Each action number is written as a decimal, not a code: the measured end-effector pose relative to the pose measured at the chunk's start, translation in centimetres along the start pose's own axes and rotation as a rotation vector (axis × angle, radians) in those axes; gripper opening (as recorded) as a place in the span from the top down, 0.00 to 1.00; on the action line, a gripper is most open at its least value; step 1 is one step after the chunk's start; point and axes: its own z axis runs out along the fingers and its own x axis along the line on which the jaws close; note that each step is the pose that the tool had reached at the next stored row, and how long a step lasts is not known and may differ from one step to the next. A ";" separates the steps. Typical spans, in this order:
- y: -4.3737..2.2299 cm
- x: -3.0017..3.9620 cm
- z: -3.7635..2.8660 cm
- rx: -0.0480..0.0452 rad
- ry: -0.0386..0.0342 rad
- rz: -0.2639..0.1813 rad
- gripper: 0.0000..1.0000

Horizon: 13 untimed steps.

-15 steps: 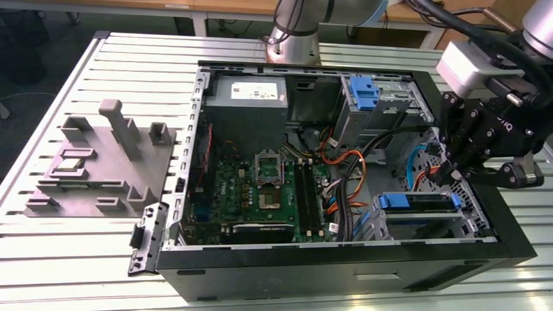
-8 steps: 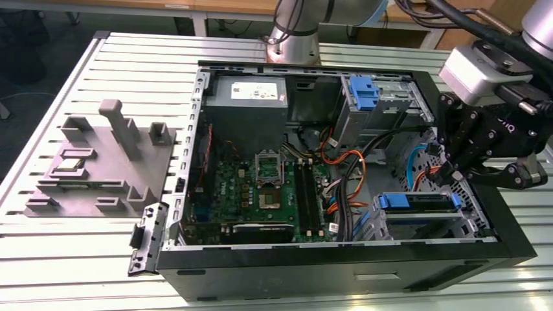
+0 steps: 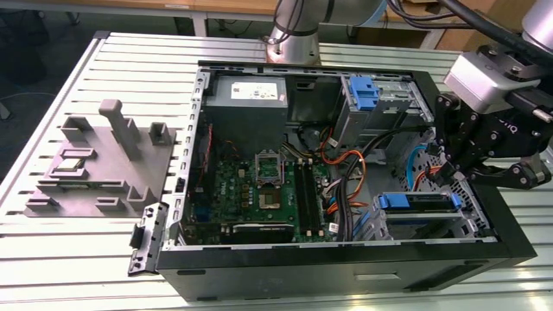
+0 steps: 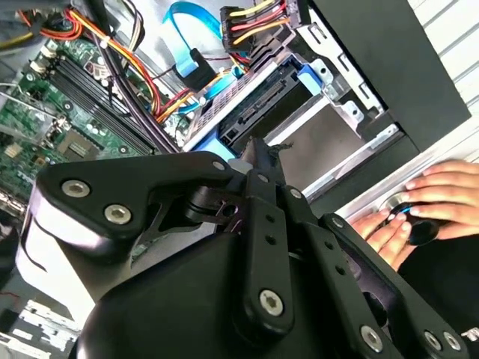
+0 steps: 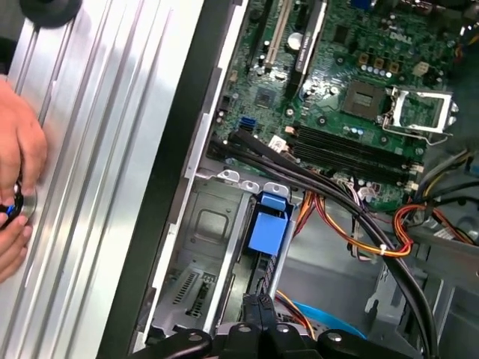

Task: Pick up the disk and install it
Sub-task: 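Insert the first disk wire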

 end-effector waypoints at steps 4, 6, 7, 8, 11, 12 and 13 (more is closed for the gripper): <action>-0.38 0.07 0.01 0.0000 0.0001 -0.007 0.90; -0.57 0.06 0.01 -0.0006 0.0010 -0.008 0.90; -0.69 0.06 0.01 -0.0009 0.0012 -0.008 0.90; -0.83 0.06 0.01 -0.0010 0.0013 -0.008 0.90; -1.11 0.06 0.01 -0.0011 0.0016 -0.008 0.90; -1.18 0.06 0.01 -0.0011 0.0016 -0.008 0.90; -1.18 0.07 0.01 -0.0011 0.0016 -0.008 0.90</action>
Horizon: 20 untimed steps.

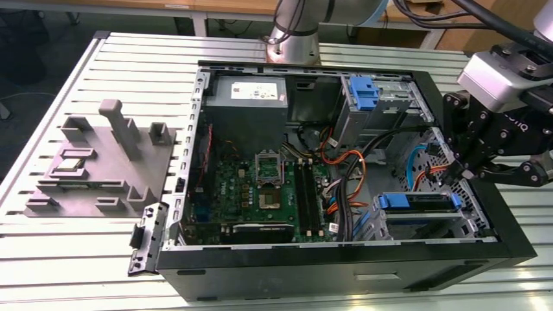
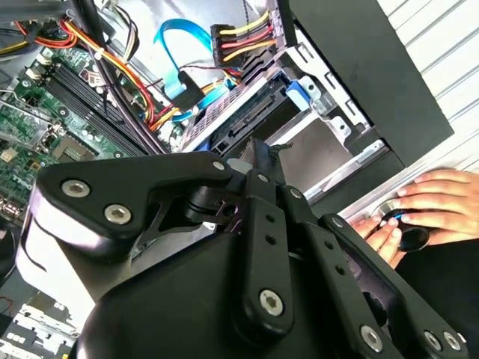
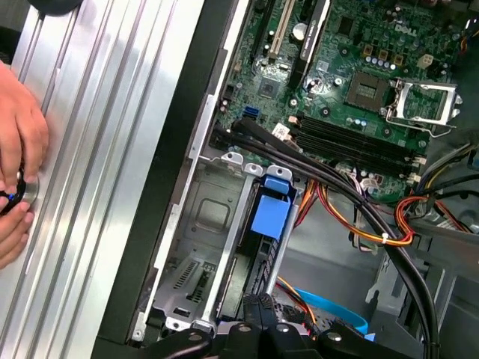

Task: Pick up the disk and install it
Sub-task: 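Insert the first disk wire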

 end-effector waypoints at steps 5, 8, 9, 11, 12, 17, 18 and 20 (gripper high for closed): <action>-0.30 0.09 0.00 0.0000 -0.0001 0.000 0.90; -0.32 0.10 0.00 0.0000 -0.0001 0.000 0.90; -0.32 0.10 0.00 0.0000 0.0000 0.000 0.90; -0.34 0.10 0.00 0.0000 0.0000 0.000 0.90; -0.34 0.10 0.00 0.0000 0.0000 0.000 0.90; -0.34 0.11 0.02 0.0005 0.0003 -0.033 0.90; -0.34 0.10 0.04 0.0008 0.0003 -0.051 0.90; -0.47 0.13 0.08 0.0011 0.0003 -0.067 0.90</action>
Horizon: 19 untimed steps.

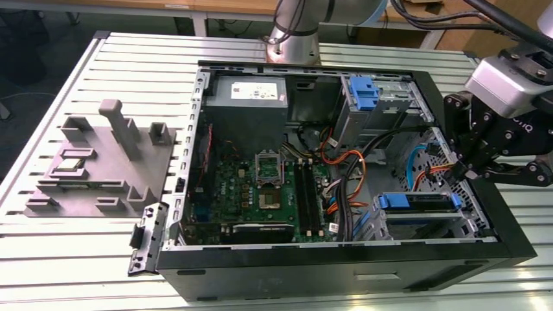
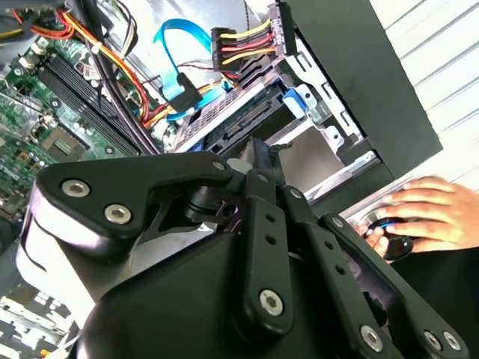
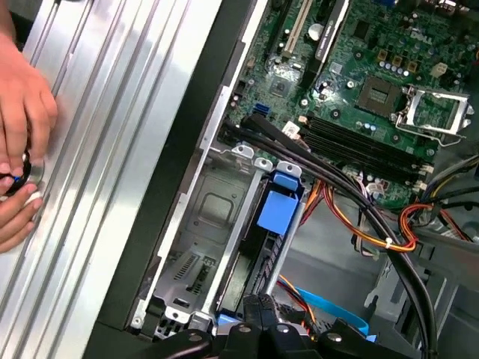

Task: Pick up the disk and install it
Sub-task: 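Insert the first disk wire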

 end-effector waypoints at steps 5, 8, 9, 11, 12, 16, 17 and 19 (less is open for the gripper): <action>-1.03 -0.06 0.05 -0.0010 0.0025 0.000 0.90; -1.37 -0.28 0.07 -0.0031 0.0081 0.000 0.90; -1.40 -0.35 0.08 -0.0058 0.0158 0.000 0.90; -1.49 -0.55 0.07 -0.0101 0.0454 0.000 0.90; -1.52 -0.64 0.08 -0.0120 0.0631 0.000 0.90; -1.56 -0.74 0.12 -0.0079 0.0788 -0.026 0.90; -1.56 -0.74 0.13 -0.0060 0.0794 -0.040 0.90; -1.56 -0.75 0.16 -0.0021 0.0809 -0.071 0.90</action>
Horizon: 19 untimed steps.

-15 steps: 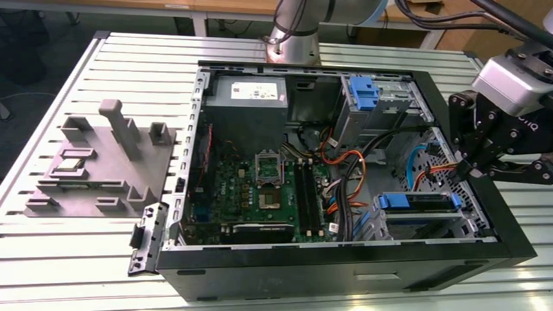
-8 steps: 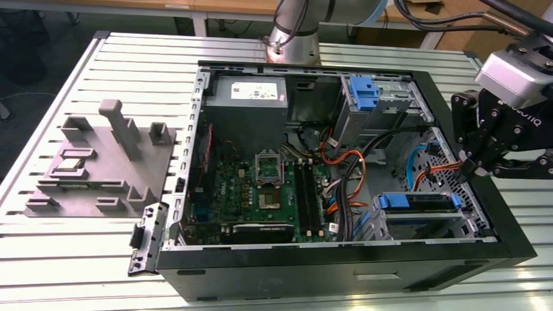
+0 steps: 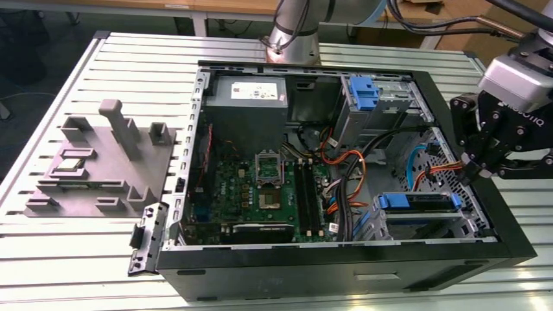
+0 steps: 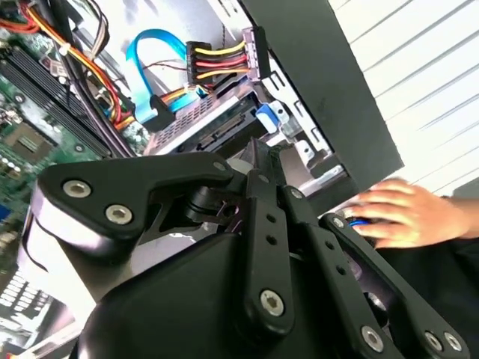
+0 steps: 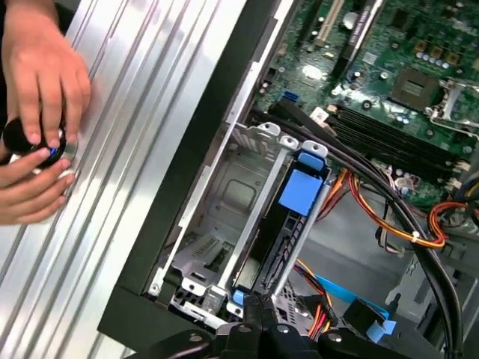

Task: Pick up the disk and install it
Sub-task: 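Insert the first disk wire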

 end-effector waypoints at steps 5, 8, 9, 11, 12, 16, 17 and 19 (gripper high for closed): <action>0.00 -0.01 0.07 0.0108 0.0145 -0.065 0.90; -0.01 -0.03 0.10 0.0097 0.0428 -0.081 0.90; -0.04 -0.09 0.11 0.0101 0.0498 -0.083 0.90; -0.05 -0.10 0.11 0.0098 0.0512 -0.083 0.90; -0.05 -0.10 0.11 0.0099 0.0512 -0.083 0.90; -0.04 -0.10 0.11 0.0098 0.0514 -0.083 0.89; -0.04 -0.10 0.11 0.0097 0.0514 -0.083 0.83; -0.04 -0.10 0.11 0.0097 0.0515 -0.083 0.76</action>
